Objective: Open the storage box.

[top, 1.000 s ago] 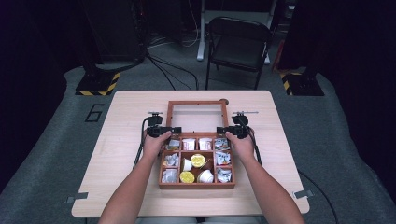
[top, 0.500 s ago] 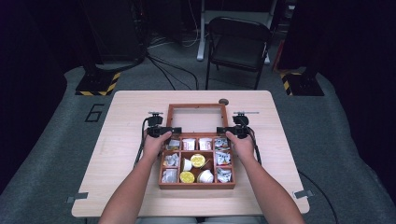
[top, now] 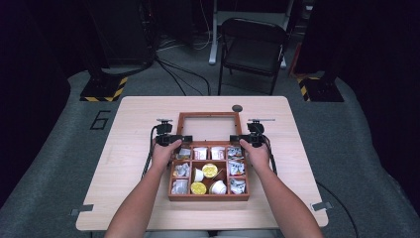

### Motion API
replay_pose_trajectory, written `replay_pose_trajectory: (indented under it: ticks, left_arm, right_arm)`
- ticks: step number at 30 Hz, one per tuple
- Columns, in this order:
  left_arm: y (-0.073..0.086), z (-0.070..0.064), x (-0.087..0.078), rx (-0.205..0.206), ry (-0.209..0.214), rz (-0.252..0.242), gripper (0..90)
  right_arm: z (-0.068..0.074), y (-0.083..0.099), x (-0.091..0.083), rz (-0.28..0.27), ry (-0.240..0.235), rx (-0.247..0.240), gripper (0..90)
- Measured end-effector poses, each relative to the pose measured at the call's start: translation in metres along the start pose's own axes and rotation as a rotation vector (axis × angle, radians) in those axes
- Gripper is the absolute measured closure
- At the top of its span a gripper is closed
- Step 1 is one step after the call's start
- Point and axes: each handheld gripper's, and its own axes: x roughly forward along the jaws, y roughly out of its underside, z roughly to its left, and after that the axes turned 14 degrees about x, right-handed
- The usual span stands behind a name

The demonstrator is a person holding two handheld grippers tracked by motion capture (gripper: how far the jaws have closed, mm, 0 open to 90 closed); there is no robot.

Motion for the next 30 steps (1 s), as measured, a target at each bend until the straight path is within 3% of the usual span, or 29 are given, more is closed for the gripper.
replay_pose_trajectory:
  ticks: [15,19,27,29,30]
  left_arm:
    - [0.000,0.000,0.000,-0.021,-0.001,-0.002,22.4]
    - [0.000,0.000,-0.003,-0.010,-0.012,0.001,23.9]
    - [-0.001,0.000,-0.014,0.002,-0.042,-0.008,28.4]
    - [-0.003,-0.001,-0.020,0.007,-0.034,-0.030,31.4]
    - [-0.004,-0.002,-0.024,0.011,-0.032,-0.034,31.6]
  right_arm:
    - [-0.001,0.000,0.001,0.009,-0.002,0.025,34.6]
    - [-0.002,0.000,0.000,0.011,-0.001,0.040,35.6]
    - [-0.003,-0.003,-0.015,-0.013,0.012,0.046,38.1]
    - [0.000,-0.003,-0.020,-0.024,0.011,0.037,38.1]
    - [0.000,-0.003,-0.023,-0.038,0.005,0.009,38.2]
